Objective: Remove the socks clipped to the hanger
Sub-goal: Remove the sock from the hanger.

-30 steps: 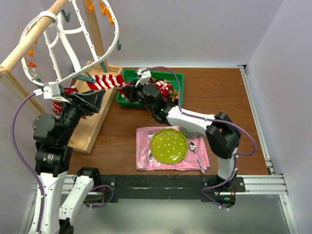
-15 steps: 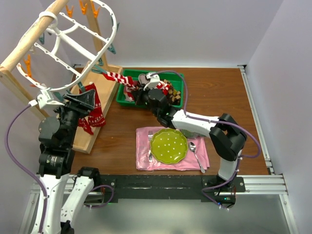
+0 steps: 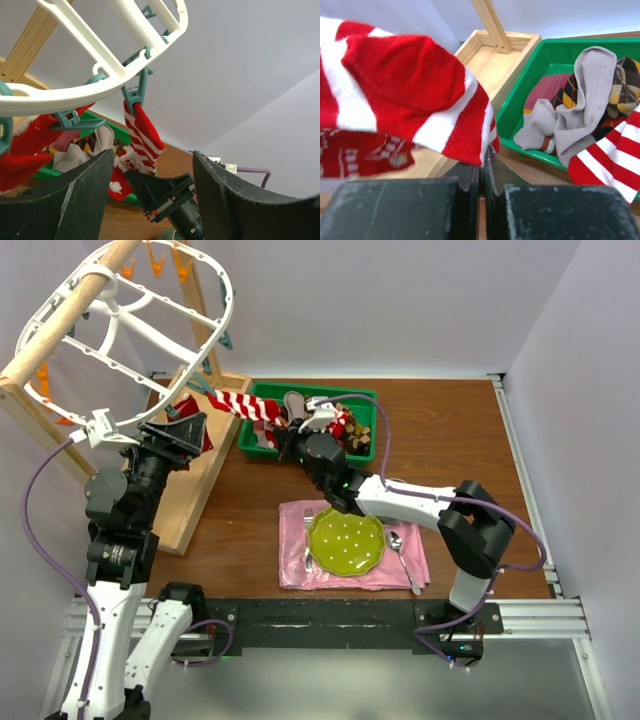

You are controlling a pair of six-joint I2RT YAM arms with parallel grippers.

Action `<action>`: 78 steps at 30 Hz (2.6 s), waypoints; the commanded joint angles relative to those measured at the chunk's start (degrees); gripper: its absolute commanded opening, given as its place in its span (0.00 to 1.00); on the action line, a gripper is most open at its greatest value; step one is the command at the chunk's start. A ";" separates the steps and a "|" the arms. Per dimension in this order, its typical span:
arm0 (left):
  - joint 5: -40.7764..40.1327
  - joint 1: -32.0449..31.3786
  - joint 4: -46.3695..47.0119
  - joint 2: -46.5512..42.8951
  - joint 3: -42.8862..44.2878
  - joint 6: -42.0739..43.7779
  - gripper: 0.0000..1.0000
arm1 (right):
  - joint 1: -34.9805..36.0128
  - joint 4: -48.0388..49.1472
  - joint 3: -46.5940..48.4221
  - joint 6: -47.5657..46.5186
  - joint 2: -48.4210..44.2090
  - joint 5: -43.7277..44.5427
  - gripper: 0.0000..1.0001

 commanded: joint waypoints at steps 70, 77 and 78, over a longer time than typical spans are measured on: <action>-13.59 -0.20 8.79 10.13 1.41 1.04 0.61 | 14.97 9.56 -7.05 -15.65 -9.36 21.30 0.00; -13.59 -0.20 10.01 10.65 1.41 -0.19 0.61 | 15.15 9.56 -7.22 -15.74 -9.44 21.56 0.00; -13.24 -0.20 10.02 10.83 1.33 -0.20 0.62 | 15.15 9.56 -7.31 -15.74 -9.53 21.47 0.00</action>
